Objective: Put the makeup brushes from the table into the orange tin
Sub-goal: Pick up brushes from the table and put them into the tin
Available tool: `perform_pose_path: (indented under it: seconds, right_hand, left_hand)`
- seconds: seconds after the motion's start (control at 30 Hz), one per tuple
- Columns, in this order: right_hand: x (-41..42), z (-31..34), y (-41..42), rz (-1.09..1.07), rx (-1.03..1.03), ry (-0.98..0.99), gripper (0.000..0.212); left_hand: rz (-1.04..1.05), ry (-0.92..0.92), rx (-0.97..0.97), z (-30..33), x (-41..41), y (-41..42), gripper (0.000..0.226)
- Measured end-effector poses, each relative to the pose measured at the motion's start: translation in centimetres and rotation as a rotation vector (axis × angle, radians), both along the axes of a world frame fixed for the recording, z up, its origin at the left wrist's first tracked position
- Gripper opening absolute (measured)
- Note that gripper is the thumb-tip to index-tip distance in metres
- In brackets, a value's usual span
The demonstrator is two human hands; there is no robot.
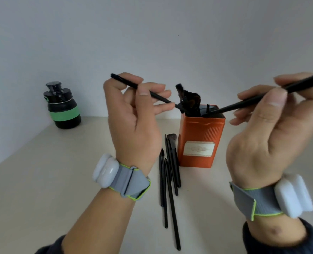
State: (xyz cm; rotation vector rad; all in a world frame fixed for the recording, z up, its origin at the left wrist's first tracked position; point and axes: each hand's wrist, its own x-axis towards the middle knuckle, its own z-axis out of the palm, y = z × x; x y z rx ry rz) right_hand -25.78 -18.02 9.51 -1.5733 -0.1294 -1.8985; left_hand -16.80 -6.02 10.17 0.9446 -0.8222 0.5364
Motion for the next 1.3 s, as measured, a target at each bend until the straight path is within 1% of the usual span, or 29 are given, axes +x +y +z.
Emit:
perform_pose_path:
  seconds: [0.1,0.2,0.3,0.4,0.5,0.57,0.73,0.83,0.93,1.13,1.2,1.3]
  right_hand:
    - [0.5,-0.2,0.0,-0.056,0.012,0.098,0.013]
    - [0.9,-0.7,-0.3,-0.099,0.044,0.193,0.01]
    - [1.3,-1.3,-0.6,-0.132,0.061,0.288,0.022]
    - [1.7,-1.5,-1.0,-0.183,0.038,0.344,0.027]
    - [2.1,-1.8,-1.3,-0.264,0.023,0.383,0.024]
    - [2.4,-2.0,-1.6,-0.295,0.023,0.425,0.02]
    - [2.9,-2.5,-2.1,-0.339,-0.003,0.542,0.018]
    - [3.0,-2.8,-2.3,-0.358,-0.012,0.603,0.02]
    - [3.0,-2.8,-2.4,-0.387,-0.009,0.622,0.021]
    - [2.9,-2.8,-2.4,-0.396,0.008,0.665,0.022]
    - [2.8,-2.8,-2.2,-0.368,0.032,0.658,0.027]
    - [2.7,-2.6,-1.9,-0.336,0.06,0.595,0.03]
  left_hand:
    - [0.007,0.022,0.044,-0.4,0.1,-0.6,0.014]
    - [0.027,0.048,0.086,-0.8,0.5,-1.1,0.011]
    - [0.027,0.084,0.136,-1.3,0.7,-1.8,0.011]
    - [0.048,0.09,0.211,-1.8,0.8,-2.5,0.012]
    - [0.162,0.082,0.327,-2.2,0.9,-3.4,0.008]
    - [0.196,0.074,0.391,-2.5,0.9,-4.0,0.007]
    - [0.11,0.136,0.506,-3.5,1.3,-5.2,0.002]
    - [0.108,0.152,0.577,-4.0,1.7,-5.5,0.009]
    - [0.105,0.147,0.578,-4.3,2.0,-5.4,0.008]
    - [0.177,0.053,0.595,-4.5,2.1,-5.2,0.009]
    - [0.169,0.05,0.599,-4.6,2.1,-5.1,0.008]
    - [0.127,0.072,0.588,-4.5,2.0,-4.5,0.016]
